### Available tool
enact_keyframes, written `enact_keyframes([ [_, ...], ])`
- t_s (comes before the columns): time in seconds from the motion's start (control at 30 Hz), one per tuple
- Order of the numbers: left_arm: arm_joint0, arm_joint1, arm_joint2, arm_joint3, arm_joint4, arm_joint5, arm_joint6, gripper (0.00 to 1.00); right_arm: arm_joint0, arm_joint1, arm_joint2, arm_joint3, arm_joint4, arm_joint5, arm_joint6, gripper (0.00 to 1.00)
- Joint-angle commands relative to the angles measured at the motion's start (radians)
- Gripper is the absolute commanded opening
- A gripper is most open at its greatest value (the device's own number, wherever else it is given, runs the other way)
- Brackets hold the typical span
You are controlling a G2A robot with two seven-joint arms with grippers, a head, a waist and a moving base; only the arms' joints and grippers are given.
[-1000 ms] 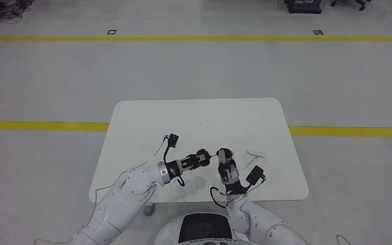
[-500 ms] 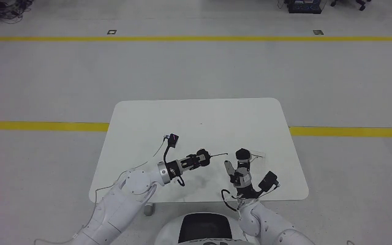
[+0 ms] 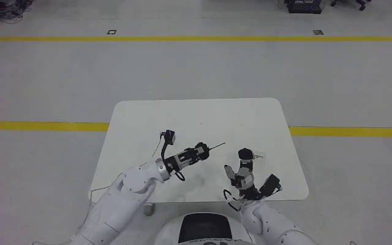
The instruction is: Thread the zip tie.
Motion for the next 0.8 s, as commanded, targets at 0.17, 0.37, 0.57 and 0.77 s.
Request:
enact_keyframes([
  [0.17,0.031,0.009,-0.049,-0.046,-0.156,0.091,-0.025,0.0,-0.032,0.025,0.09,-0.022,-0.377,0.342,-0.036,1.0],
  [0.37,0.023,0.012,-0.046,-0.058,-0.103,0.107,-0.007,0.0,-0.056,0.029,0.112,-0.053,-0.442,0.419,-0.036,1.0],
  [0.57,0.025,0.009,-0.041,-0.064,-0.142,0.101,-0.013,0.0,-0.054,0.028,0.114,-0.056,-0.443,0.423,-0.02,1.0],
  [0.77,0.026,0.0,-0.015,-0.047,-0.301,0.064,-0.082,0.0,-0.064,0.02,0.133,-0.066,-0.417,0.461,-0.018,1.0],
])
